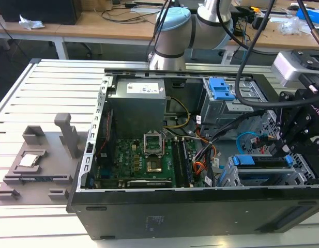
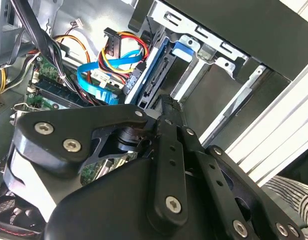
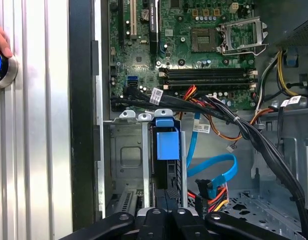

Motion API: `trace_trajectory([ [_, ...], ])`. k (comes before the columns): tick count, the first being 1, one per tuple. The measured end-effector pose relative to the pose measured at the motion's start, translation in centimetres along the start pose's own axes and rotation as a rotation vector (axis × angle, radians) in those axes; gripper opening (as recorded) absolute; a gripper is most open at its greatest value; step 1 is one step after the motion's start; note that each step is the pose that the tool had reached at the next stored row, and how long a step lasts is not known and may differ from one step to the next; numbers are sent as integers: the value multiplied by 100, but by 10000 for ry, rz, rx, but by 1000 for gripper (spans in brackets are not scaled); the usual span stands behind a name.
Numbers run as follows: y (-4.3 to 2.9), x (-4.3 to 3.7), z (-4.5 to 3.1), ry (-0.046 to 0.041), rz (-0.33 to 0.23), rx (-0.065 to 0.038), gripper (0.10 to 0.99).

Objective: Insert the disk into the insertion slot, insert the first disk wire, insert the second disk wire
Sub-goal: 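Insert the disk into the insertion slot, then insert the first disk wire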

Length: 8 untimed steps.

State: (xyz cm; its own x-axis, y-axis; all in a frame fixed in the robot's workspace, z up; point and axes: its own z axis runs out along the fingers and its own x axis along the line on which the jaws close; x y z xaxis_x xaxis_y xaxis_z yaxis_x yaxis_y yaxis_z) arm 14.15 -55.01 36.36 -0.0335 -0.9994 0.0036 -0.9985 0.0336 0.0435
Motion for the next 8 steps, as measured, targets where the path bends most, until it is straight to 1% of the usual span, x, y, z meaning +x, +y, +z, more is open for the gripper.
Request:
trace_trajectory([
  [8,-4,0,0,0,0,0,106],
])
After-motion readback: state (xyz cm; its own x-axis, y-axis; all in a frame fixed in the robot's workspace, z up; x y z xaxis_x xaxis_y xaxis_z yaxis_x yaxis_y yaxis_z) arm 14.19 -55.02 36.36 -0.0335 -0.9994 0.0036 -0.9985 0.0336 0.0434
